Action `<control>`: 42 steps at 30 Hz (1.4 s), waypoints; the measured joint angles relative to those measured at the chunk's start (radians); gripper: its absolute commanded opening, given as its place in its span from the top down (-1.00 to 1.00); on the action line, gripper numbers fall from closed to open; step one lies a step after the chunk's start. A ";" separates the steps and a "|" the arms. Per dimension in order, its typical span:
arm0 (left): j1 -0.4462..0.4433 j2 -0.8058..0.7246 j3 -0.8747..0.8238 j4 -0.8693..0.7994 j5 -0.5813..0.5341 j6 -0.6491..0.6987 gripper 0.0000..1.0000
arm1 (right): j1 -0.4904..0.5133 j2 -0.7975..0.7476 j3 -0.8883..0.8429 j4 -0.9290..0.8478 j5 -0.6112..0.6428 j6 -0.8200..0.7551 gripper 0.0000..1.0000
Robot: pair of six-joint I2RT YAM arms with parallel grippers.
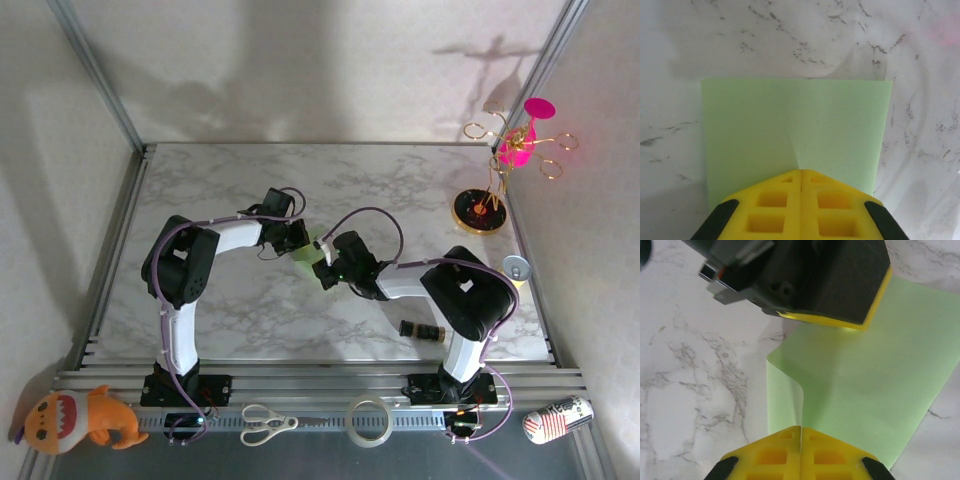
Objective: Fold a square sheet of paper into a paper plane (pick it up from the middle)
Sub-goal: Third fold the triangle at the center of the table.
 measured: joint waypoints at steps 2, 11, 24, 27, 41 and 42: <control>0.000 0.000 0.000 0.000 0.000 0.000 0.90 | 0.000 0.006 0.004 -0.015 0.011 0.003 0.85; -0.001 0.000 0.000 0.000 0.000 0.000 0.91 | 0.000 0.018 0.017 -0.046 0.068 0.008 0.84; -0.002 0.002 0.002 0.000 0.000 0.000 0.93 | 0.000 0.033 0.036 -0.074 0.098 0.008 0.84; -0.002 0.002 0.002 0.000 0.000 0.002 0.93 | 0.000 0.034 0.039 -0.084 0.098 0.007 0.84; -0.002 0.002 0.002 0.000 0.000 0.007 0.93 | 0.000 0.048 0.064 -0.114 0.098 0.006 0.83; -0.002 0.002 0.002 0.000 0.000 0.007 0.93 | 0.000 0.050 0.064 -0.113 0.098 0.006 0.83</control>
